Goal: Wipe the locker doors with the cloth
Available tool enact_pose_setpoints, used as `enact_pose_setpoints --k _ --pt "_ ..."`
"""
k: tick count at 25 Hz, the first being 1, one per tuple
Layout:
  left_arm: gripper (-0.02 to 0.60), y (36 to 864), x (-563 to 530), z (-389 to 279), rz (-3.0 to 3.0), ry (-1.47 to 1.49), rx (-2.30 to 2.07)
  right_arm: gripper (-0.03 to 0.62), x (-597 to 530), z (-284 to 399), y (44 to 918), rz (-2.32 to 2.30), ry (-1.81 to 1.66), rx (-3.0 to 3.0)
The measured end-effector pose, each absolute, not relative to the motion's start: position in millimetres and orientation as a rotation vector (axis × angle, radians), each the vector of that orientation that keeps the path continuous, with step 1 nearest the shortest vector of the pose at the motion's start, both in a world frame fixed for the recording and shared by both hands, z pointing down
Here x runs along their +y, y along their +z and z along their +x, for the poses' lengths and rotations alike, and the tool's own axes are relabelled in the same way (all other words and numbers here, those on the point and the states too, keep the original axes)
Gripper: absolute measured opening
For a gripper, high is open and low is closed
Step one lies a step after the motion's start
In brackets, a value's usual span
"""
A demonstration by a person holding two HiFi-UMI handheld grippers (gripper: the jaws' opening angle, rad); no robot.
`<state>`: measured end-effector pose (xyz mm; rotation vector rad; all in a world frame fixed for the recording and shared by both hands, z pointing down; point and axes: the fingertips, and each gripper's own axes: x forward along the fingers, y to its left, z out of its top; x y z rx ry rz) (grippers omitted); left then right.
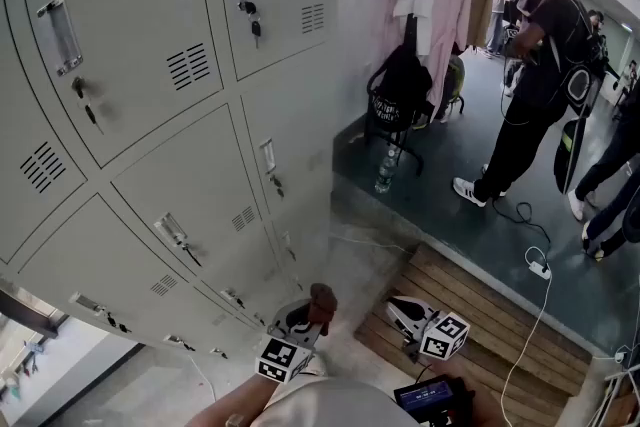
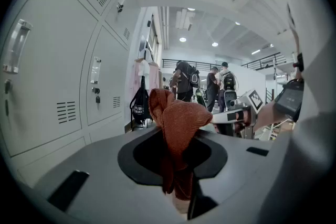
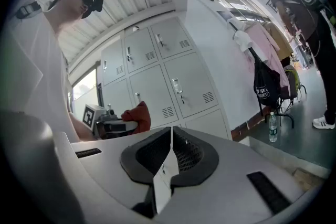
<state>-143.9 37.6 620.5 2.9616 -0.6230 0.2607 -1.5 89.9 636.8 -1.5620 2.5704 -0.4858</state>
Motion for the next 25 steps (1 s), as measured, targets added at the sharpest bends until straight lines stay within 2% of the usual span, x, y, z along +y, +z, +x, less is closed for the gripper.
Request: enact_pose_setpoints --k 9,15,20,25 --pt "0.084 583 -45 -159 2.966 0.139 -0.729 0.023 -2 1 616 -1.563 -0.472 2.663" --pt "0.084 568 -77 -162 2.926 0.184 -0.898 0.023 -66 -6 620 -1.432 -0.435 2.792" --pt "0.084 500 -112 -157 2.978 0.045 -1.036 0.023 -134 -7 587 -1.265 -0.279 2.881" --pt "0.084 378 -158 -153 3.017 -0.100 -1.351 0.023 -197 7 519 -1.075 -0.086 2.876"
